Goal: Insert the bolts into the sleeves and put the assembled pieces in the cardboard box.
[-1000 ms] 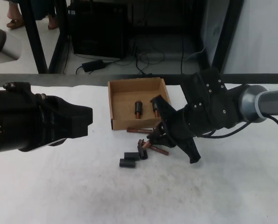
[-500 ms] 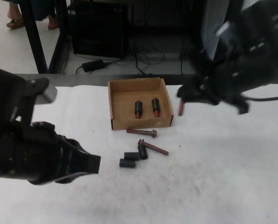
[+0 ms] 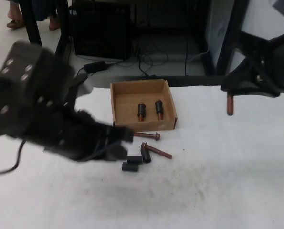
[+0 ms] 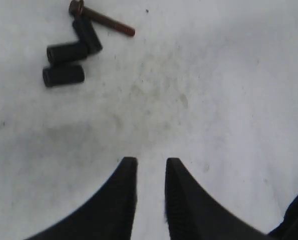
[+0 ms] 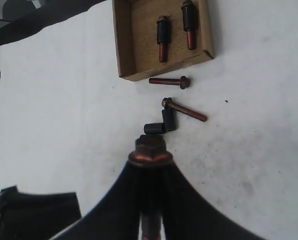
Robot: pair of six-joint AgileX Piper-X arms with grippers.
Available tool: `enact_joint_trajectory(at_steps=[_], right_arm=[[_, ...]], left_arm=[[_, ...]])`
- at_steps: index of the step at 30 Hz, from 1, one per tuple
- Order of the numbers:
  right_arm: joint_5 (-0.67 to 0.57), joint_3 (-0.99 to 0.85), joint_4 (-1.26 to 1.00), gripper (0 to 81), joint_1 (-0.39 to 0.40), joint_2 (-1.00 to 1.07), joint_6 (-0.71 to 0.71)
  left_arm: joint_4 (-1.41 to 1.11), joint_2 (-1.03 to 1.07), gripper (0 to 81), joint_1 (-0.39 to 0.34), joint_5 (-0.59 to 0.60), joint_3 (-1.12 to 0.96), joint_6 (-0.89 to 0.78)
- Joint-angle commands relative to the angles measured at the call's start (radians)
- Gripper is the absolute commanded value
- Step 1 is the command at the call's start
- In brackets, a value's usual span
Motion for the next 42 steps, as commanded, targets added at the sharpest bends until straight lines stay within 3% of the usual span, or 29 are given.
enact_joint_trajectory(at_steps=[1, 13, 22, 30, 42], right_arm=[[0.007, -0.003, 0.033, 0.0, -0.004, -0.064, -0.039], [0.017, -0.003, 0.096, 0.0, -0.004, -0.08, -0.073], [0.017, -0.003, 0.096, 0.0, -0.004, -0.08, -0.116], [0.017, -0.003, 0.098, 0.0, -0.004, -0.08, -0.14], [0.017, -0.003, 0.099, 0.0, -0.004, -0.08, -0.153]], left_arm=[[-0.011, 0.078, 20.0, -0.005, 0.005, -0.056, -0.018], [0.064, 0.362, 20.0, -0.014, -0.025, -0.223, -0.277], [-0.067, 0.432, 20.0, -0.064, -0.033, -0.223, -0.287], [-0.177, 0.437, 20.0, -0.074, -0.189, -0.223, -0.285], [-0.132, 0.531, 20.0, -0.064, -0.182, -0.258, -0.269]])
